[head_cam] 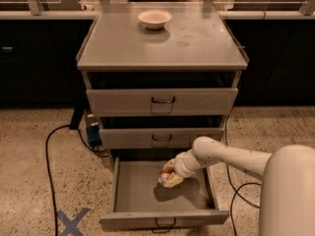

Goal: Pick coke can from bottom drawer and place on counter

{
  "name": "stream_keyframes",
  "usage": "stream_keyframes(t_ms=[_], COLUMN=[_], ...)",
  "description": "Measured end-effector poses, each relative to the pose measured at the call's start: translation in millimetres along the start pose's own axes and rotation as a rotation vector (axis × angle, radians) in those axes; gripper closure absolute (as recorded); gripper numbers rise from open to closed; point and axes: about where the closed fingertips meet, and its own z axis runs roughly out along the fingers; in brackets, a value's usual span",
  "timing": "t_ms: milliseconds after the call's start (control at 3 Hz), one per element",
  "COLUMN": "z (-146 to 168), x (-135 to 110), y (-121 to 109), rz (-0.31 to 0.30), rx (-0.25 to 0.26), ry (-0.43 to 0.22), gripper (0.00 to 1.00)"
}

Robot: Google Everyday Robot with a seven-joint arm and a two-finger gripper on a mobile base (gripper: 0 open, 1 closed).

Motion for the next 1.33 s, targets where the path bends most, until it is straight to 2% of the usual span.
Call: stream_keyframes(t_ms=[333, 667, 1000, 1333], z=[0.3, -25.1, -74.6, -126.9], x=[0.2, -14.4, -45.0, -83.5], y=[-0.2, -7.3, -29.3, -50.3], rz=[0.0, -0.01, -0.033, -0.084], rx=[0.0, 0.01, 0.019, 0.015], ry=[0.0, -0.031, -0.074, -0.13], gripper=[1.0, 1.0, 1.0, 1.0])
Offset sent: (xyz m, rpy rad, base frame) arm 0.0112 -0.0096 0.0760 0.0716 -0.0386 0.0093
